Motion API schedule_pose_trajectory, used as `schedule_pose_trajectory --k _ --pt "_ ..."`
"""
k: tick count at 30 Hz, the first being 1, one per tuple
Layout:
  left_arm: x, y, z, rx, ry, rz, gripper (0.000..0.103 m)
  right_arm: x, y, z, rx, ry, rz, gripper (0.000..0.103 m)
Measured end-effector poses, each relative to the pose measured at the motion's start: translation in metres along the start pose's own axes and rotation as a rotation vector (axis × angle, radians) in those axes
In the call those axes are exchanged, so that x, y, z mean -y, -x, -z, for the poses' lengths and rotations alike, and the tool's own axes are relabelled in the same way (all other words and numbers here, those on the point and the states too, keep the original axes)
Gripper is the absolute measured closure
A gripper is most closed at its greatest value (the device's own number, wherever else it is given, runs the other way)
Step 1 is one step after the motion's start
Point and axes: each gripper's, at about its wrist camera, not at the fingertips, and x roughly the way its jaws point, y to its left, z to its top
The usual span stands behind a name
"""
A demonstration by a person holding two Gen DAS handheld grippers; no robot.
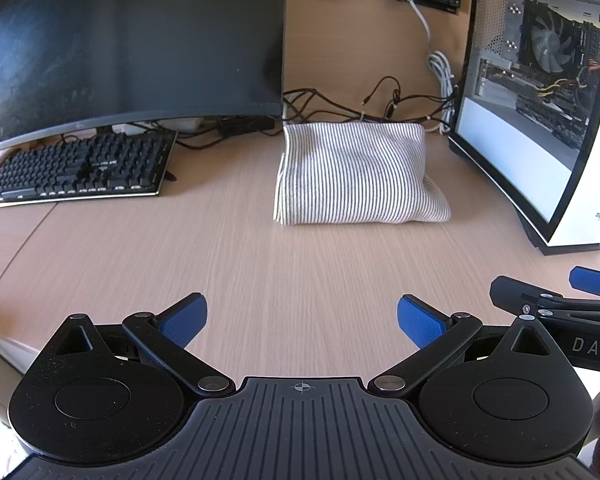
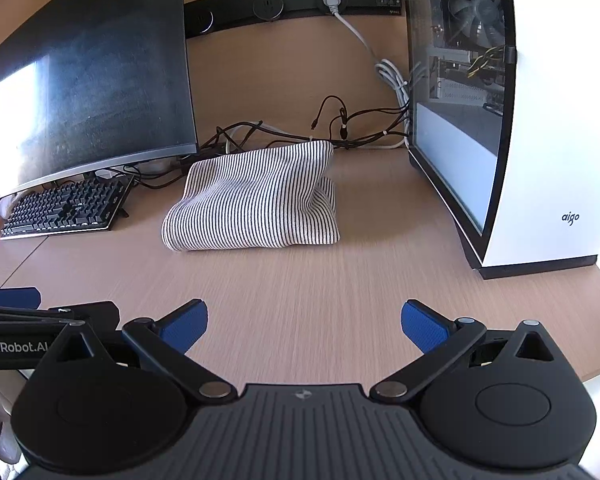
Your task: Fold clothes
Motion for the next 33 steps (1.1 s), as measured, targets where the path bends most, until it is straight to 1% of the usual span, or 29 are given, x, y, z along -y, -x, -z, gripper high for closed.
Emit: schedule_pose_trajectory --k 9,19,23,26,29,33 --pt "-0.002 -0.002 -0.001 -0.004 0.005 0.008 0.0 -0.003 -0.004 0.0 -0.007 -0.005 0.001 0.0" --pt "-0.006 -0.009 0.001 -0.033 0.023 0.017 0.0 -0.003 -0.012 0.002 -0.036 -0.007 0.002 0.0" --pt "-0.013 -0.014 0.003 -0.05 0.036 0.027 0.0 -0.007 -0.016 0.004 -0.057 -0.005 0.0 0.0" --pt "-0.019 -0.021 0.004 -0.069 0.044 0.039 0.0 -0.008 -0.023 0.006 -0.085 -0.005 -0.005 0.0" --pt "-0.024 -0.026 0.004 -0.068 0.04 0.049 0.0 -0.01 -0.031 0.006 -0.107 -0.001 -0.006 0.0" --pt "-0.03 -0.036 0.002 -0.077 0.031 0.061 0.0 -0.011 -0.044 -0.006 -0.099 0.001 0.011 0.0"
